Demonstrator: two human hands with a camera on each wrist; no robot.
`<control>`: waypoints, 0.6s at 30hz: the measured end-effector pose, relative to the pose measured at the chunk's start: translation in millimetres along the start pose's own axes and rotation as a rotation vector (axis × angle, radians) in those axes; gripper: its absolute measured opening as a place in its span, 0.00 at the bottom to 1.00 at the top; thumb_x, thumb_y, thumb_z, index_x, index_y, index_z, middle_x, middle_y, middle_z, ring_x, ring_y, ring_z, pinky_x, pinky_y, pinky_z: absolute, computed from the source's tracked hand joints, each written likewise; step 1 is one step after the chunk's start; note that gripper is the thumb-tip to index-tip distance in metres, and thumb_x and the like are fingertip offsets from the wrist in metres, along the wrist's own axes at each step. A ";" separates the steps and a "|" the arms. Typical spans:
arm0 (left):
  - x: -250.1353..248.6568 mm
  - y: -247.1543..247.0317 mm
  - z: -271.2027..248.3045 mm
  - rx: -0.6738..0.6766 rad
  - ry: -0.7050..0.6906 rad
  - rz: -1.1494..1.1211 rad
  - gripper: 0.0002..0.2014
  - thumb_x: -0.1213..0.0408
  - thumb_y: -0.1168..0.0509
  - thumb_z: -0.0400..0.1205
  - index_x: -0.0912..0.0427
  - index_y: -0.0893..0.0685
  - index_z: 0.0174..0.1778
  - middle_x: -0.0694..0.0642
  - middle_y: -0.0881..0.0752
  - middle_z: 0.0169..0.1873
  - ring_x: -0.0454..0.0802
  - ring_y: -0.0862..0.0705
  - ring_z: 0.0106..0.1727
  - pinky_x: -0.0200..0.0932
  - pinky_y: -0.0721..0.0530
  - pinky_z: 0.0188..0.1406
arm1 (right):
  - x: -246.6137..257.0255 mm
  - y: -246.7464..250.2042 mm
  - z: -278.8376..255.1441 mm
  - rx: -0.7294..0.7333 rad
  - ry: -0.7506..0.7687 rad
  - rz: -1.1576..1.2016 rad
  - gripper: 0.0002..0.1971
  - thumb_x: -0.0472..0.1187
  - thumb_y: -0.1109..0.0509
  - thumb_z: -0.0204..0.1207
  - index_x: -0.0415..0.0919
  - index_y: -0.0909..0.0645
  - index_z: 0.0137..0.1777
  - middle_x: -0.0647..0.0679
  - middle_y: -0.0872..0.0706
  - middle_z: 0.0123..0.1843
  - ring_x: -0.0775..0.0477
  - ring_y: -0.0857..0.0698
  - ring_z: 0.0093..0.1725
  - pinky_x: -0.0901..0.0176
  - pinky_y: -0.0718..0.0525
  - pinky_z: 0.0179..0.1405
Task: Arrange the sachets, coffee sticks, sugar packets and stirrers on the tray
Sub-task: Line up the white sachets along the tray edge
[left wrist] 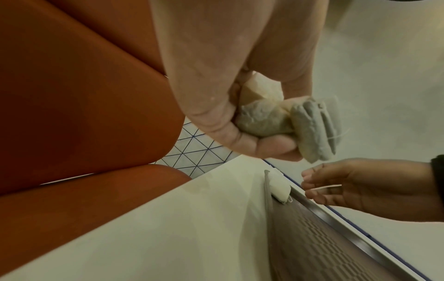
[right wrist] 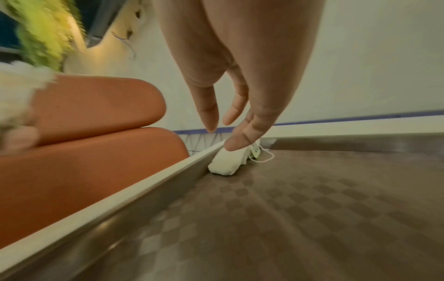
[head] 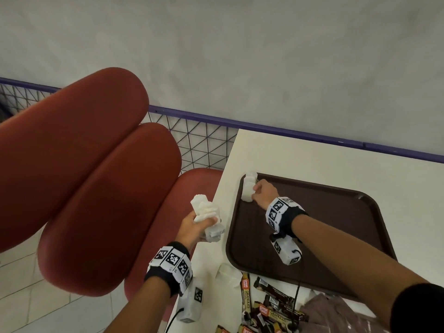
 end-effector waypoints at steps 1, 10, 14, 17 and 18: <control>-0.2 -1.5 -0.2 0.001 0.004 0.006 0.18 0.70 0.30 0.76 0.62 0.20 0.62 0.65 0.14 0.54 0.59 0.14 0.49 0.44 0.16 0.31 | 3.9 0.1 -9.2 0.027 0.042 0.027 0.07 0.30 0.32 0.71 0.43 0.24 0.43 0.42 0.21 0.50 0.43 0.20 0.47 0.58 0.24 0.46; -1.3 -16.0 -9.9 0.024 -0.006 0.014 0.15 0.70 0.30 0.76 0.59 0.21 0.58 0.58 0.14 0.46 0.53 0.14 0.42 0.43 0.16 0.29 | 19.3 -17.7 -76.9 0.483 0.092 0.331 0.13 0.27 0.32 0.74 0.43 0.32 0.38 0.46 0.23 0.36 0.52 0.21 0.32 0.67 0.18 0.29; -1.2 -19.2 -9.6 0.043 -0.006 0.003 0.16 0.69 0.30 0.77 0.61 0.21 0.60 0.61 0.14 0.48 0.55 0.13 0.43 0.44 0.15 0.29 | 17.5 -24.4 -89.6 0.535 0.094 0.411 0.13 0.31 0.31 0.75 0.43 0.33 0.39 0.46 0.22 0.36 0.53 0.20 0.31 0.69 0.18 0.27; 0.2 -23.2 -10.8 0.061 0.003 -0.005 0.19 0.67 0.29 0.77 0.62 0.21 0.63 0.64 0.14 0.54 0.61 0.13 0.50 0.54 0.12 0.42 | 12.8 -26.5 -92.3 0.481 0.090 0.431 0.14 0.29 0.30 0.74 0.42 0.33 0.38 0.46 0.23 0.36 0.50 0.20 0.31 0.67 0.19 0.27; 0.5 -24.5 -11.1 0.064 0.010 -0.019 0.19 0.66 0.29 0.77 0.62 0.21 0.63 0.64 0.14 0.56 0.62 0.14 0.53 0.57 0.12 0.45 | 11.0 -26.5 -91.9 0.461 0.086 0.431 0.15 0.28 0.30 0.73 0.42 0.33 0.37 0.46 0.23 0.35 0.48 0.21 0.30 0.66 0.19 0.27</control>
Point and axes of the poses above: each hand's wrist, its own z-axis towards the middle knuckle, its own y-axis out of the back of the hand, x = y × z, the point moved 2 cm from there along z, towards the middle knuckle
